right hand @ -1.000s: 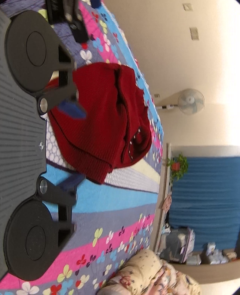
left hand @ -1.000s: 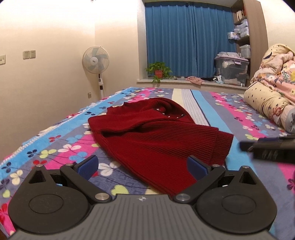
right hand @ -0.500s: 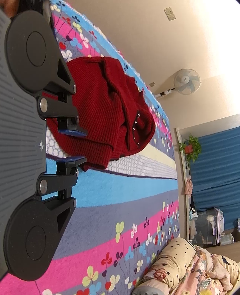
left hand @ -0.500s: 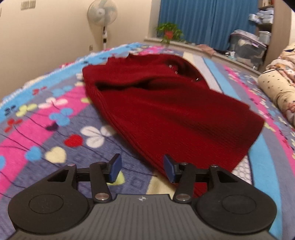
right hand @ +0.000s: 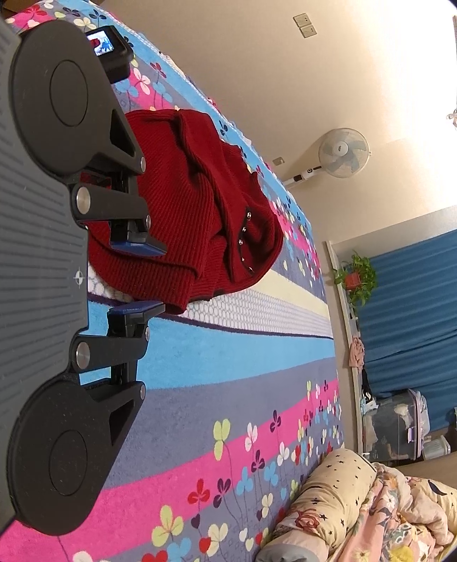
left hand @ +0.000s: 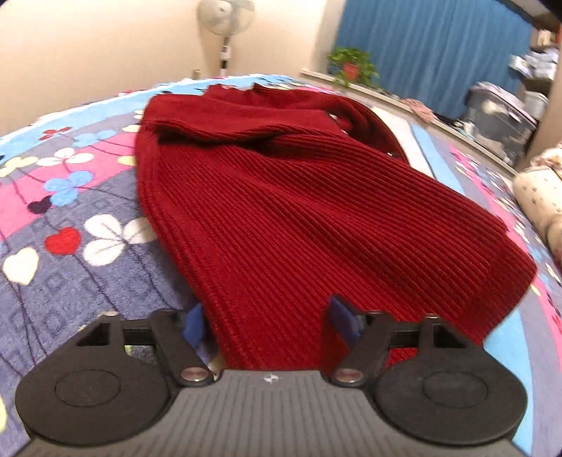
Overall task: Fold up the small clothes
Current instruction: 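Grasp the red sweater hem with the left gripper and lift it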
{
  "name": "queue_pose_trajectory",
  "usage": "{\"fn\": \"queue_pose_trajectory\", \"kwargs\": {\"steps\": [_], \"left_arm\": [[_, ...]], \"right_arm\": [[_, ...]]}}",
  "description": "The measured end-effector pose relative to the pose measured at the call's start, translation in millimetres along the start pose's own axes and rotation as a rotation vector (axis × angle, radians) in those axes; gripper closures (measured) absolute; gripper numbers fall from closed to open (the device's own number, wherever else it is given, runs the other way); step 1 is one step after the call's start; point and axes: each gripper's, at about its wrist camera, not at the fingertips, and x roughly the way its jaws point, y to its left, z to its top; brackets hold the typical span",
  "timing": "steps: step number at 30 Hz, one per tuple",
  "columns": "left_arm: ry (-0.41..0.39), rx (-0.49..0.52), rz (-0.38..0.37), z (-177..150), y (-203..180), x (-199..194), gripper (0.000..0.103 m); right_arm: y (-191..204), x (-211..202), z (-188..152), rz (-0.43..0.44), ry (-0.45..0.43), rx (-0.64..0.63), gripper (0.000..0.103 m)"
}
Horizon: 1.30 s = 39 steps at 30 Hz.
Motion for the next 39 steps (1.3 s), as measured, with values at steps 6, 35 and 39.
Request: {"fn": "queue_pose_trajectory", "kwargs": {"steps": [6,35,39], "left_arm": [[0.010,-0.025,-0.044,11.1,7.8,-14.5,0.091],[0.181,0.104,-0.177,78.1,209.8,-82.7,0.083],[0.252,0.104,-0.166,74.1,204.1,-66.5,0.062]], "right_arm": [[0.1,-0.7,-0.4,0.000,-0.003,-0.003,0.074],[3.1,2.6,-8.1,-0.030,0.006,-0.035,0.074],[3.6,5.6,-10.8,-0.039,0.013,-0.050,0.074]]}}
